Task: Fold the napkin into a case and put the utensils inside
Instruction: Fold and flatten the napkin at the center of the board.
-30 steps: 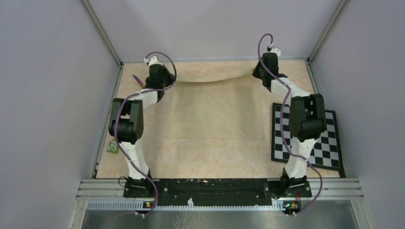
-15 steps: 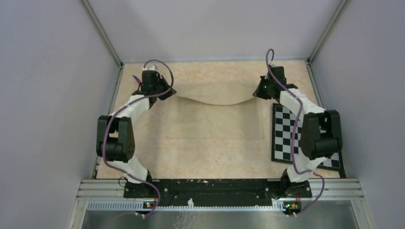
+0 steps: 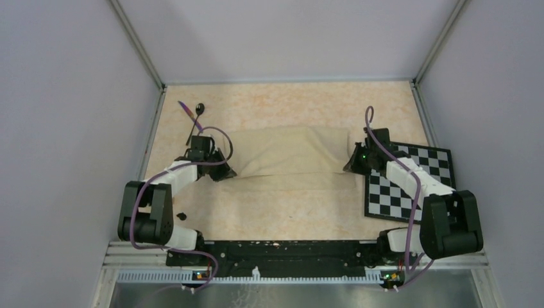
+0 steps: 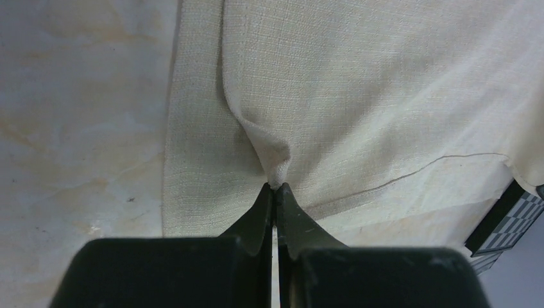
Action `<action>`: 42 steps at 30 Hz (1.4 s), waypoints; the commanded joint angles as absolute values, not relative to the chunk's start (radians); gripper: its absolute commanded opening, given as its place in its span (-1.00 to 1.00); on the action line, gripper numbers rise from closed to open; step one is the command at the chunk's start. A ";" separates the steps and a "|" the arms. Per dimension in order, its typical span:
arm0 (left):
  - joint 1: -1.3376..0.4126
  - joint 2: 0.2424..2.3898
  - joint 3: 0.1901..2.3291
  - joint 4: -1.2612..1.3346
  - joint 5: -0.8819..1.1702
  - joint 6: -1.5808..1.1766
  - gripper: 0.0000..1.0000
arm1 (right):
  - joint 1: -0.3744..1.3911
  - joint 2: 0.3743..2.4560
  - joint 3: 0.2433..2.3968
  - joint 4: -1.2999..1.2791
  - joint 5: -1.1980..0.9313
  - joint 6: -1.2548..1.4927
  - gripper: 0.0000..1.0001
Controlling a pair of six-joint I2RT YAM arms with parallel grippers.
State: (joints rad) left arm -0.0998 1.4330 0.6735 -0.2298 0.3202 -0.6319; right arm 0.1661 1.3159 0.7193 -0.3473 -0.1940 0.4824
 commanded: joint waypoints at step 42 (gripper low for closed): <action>-0.097 1.213 0.499 -0.291 0.241 -0.682 -1.00 | 0.166 1.246 0.625 -0.377 -0.143 0.502 -1.00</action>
